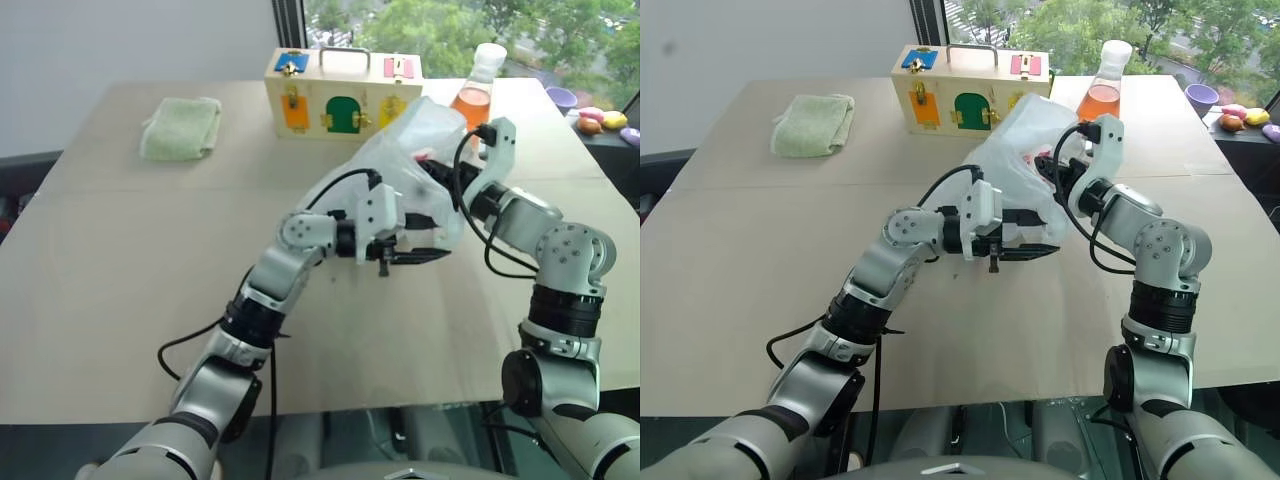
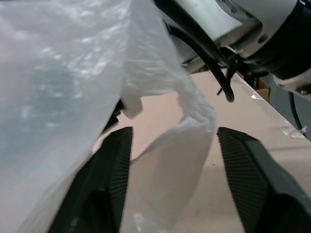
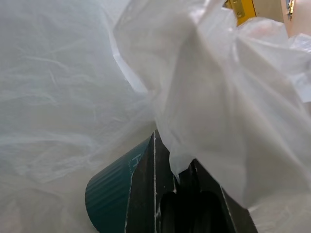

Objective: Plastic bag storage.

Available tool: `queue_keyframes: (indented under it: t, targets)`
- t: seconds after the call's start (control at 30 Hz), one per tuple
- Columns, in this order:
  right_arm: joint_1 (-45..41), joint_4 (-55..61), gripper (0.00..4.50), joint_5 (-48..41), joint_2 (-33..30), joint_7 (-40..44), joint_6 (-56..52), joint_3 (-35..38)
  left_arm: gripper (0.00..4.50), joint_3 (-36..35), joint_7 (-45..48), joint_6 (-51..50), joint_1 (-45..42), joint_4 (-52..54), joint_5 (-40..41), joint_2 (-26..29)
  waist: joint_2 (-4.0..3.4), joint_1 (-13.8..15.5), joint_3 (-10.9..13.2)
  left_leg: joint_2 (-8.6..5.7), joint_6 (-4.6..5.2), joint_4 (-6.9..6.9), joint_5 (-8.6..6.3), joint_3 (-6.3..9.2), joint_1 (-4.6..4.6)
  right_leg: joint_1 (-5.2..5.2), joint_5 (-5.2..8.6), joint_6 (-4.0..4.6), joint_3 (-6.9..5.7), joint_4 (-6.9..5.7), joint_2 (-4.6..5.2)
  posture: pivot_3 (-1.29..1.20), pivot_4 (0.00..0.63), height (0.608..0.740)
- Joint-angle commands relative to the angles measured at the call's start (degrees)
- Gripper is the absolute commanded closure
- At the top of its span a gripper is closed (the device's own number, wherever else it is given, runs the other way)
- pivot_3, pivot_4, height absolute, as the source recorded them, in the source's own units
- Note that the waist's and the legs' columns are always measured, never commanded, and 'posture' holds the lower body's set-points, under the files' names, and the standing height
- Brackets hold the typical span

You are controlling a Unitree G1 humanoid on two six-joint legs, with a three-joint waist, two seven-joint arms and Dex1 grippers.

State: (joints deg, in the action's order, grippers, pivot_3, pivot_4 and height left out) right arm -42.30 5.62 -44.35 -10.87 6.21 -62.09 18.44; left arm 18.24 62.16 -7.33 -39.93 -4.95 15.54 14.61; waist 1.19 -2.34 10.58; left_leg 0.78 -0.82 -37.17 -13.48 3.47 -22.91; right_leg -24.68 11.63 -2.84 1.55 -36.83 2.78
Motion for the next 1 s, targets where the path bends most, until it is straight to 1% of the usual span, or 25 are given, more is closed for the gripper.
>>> queue_keyframes:
  t: [0.03,0.07,0.13,0.17,0.23,0.27,0.33,0.4,0.53,0.6,0.67,0.7,0.8,0.9,1.0]
  targets:
    - [-2.01,0.32,4.5,-0.61,-1.24,0.84,1.85,0.93,3.87,-7.9,-0.98,-8.2,1.02,5.73,12.71,-1.31,-0.02,-0.09,0.01,0.01,0.0,0.0,0.0,0.0,0.0,0.0,0.0,0.0,0.0,0.0,0.0,0.0,0.15,0.74]
    - [-2.26,-0.01,4.5,-0.58,-1.48,1.03,2.08,1.03,4.46,-10.79,-1.89,-12.15,1.15,7.24,17.8,-1.73,-0.03,-0.12,0.02,0.02,0.0,0.0,0.0,0.0,0.0,-0.01,0.0,0.0,0.0,0.0,0.0,0.0,0.15,0.74]
    - [-3.1,-0.92,4.5,-0.6,-2.02,1.58,2.84,1.24,4.46,-18.94,-7.21,-21.37,-0.04,9.02,31.12,-2.76,-0.04,-0.12,0.03,0.03,0.0,-0.01,0.0,0.02,-0.01,-0.01,0.0,0.0,-0.01,-0.01,0.0,0.0,0.15,0.74]
    - [-3.64,-1.42,4.5,-0.79,-2.26,1.79,3.19,1.44,4.46,-22.43,-10.21,-24.42,-1.0,9.14,35.97,-3.02,-0.05,-0.17,0.04,0.04,0.0,-0.02,0.0,0.06,-0.03,-0.02,0.0,0.0,-0.04,-0.01,0.0,0.0,0.15,0.74]
    - [-5.7,-2.82,4.5,-1.56,-2.66,2.32,3.95,2.36,4.46,-29.15,-16.21,-28.59,-3.56,8.29,44.06,-2.68,-0.06,-0.16,0.04,0.04,0.0,-0.02,0.0,0.07,-0.02,-0.02,0.0,-0.01,-0.06,-0.02,-0.01,0.0,0.15,0.74]
    - [-7.2,-3.78,4.5,-1.57,-3.17,3.0,4.61,2.47,4.46,-32.41,-18.98,-29.29,-5.5,6.9,46.58,-1.95,-0.06,-0.16,0.05,0.04,0.0,-0.03,0.0,0.06,-0.03,-0.02,0.0,-0.01,-0.06,-0.02,-0.01,0.0,0.15,0.74]
    - [-13.16,-8.54,4.5,-0.07,-5.18,5.13,7.67,2.43,4.46,-39.35,-23.78,-27.5,-12.48,-0.5,48.14,1.08,-0.05,-0.13,0.18,0.03,0.0,-0.06,0.0,0.06,-0.04,-0.01,0.0,-0.02,-0.06,-0.02,0.0,0.0,0.15,0.74]
    - [-18.78,-14.01,4.5,2.15,-7.54,7.33,10.82,1.73,4.46,-42.88,-25.68,-24.81,-18.94,-8.76,46.59,4.11,-0.07,-0.15,0.21,0.01,0.01,-0.12,0.0,0.04,-0.12,-0.11,-0.03,-0.05,-0.06,-0.03,-0.01,0.0,0.15,0.74]
    - [-27.83,-22.96,4.5,5.54,-12.2,12.45,15.54,0.12,4.46,-45.72,-23.57,-19.87,-29.47,-24.93,41.99,9.63,-0.07,-0.01,0.21,-0.03,0.0,0.03,0.0,0.05,-0.09,-0.09,-0.01,-0.03,-0.07,0.04,-0.01,0.0,0.15,0.74]
    - [-30.99,-25.19,4.5,6.59,-14.3,14.39,16.87,-0.29,4.46,-45.91,-21.25,-18.43,-32.92,-30.09,40.1,11.77,-0.07,0.0,0.21,-0.04,0.0,0.11,0.0,0.04,-0.15,-0.11,-0.01,-0.02,-0.09,0.11,0.02,0.0,0.15,0.74]
    - [-32.59,-26.35,4.5,7.39,-15.8,15.79,17.67,-0.61,4.46,-45.59,-18.8,-17.64,-34.76,-32.92,38.46,12.94,-0.07,-0.02,0.21,-0.08,0.03,0.16,-0.02,0.06,-0.52,-0.43,-0.02,-0.03,-0.15,0.07,0.09,0.0,0.15,0.74]
    - [-32.78,-25.81,4.5,7.44,-16.87,16.14,17.42,-0.39,4.46,-45.86,-18.21,-18.09,-35.12,-33.35,38.41,13.38,-0.07,-0.02,0.21,-0.09,-0.17,0.13,0.1,0.07,-0.89,-0.73,-0.03,-0.03,-0.18,0.0,0.12,0.0,0.15,0.74]
    - [-30.26,-21.48,4.5,7.32,-20.09,16.67,15.62,0.23,4.46,-45.96,-17.35,-21.49,-32.62,-30.31,38.89,14.07,-0.07,-0.02,0.21,-0.16,-0.22,0.22,0.13,0.03,-1.21,-1.04,-0.02,-0.04,-0.23,0.05,0.26,0.0,0.15,0.74]
    - [-23.52,-14.28,4.5,6.47,-22.84,16.11,12.71,1.13,4.46,-45.92,-18.64,-27.53,-24.4,-20.74,41.15,14.0,-0.08,-0.08,0.2,-0.16,-0.22,0.31,0.12,0.03,-1.33,-1.12,-0.02,-0.05,-0.32,0.14,0.33,0.0,0.15,0.74]
    - [-16.71,-6.18,4.5,3.3,-23.57,13.02,8.3,4.71,4.46,-47.53,-23.26,-33.88,-13.28,-9.12,45.3,13.58,-0.08,-0.12,0.21,-0.16,-0.2,0.42,0.12,-0.01,-1.33,-1.12,0.0,-0.07,-0.31,0.21,0.38,0.0,0.15,0.74]
